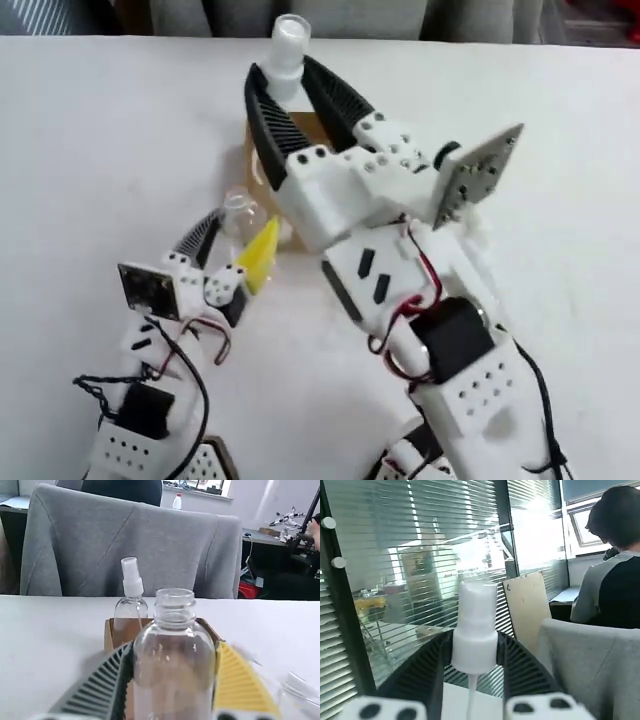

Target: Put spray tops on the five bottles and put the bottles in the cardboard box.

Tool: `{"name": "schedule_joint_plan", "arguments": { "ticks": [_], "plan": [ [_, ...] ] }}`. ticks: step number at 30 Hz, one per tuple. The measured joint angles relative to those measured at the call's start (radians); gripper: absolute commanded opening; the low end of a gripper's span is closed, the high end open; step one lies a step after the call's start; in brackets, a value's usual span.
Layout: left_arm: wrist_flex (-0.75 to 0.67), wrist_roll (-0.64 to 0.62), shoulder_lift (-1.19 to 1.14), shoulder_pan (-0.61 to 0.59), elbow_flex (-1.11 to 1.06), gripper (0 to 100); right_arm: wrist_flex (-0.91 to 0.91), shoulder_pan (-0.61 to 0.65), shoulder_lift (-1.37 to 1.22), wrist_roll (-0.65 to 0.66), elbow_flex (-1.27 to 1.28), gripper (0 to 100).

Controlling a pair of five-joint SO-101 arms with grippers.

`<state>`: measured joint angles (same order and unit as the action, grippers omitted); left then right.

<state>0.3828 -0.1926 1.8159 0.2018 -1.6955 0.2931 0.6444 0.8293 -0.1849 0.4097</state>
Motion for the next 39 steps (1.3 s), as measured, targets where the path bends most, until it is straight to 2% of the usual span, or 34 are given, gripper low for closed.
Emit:
{"name": "schedule_joint_plan", "arguments": {
  "ticks": [13, 39],
  "plan": [
    [0.003, 0.0, 0.0, -0.005, 0.0, 2, -0.068, 0.021, -0.144, 0.0, 0.002, 1.6],
    [0.003, 0.0, 0.0, -0.006, 0.0, 2, -0.071, 0.051, -0.152, 0.0, 0.048, 1.6]
  ]
}}
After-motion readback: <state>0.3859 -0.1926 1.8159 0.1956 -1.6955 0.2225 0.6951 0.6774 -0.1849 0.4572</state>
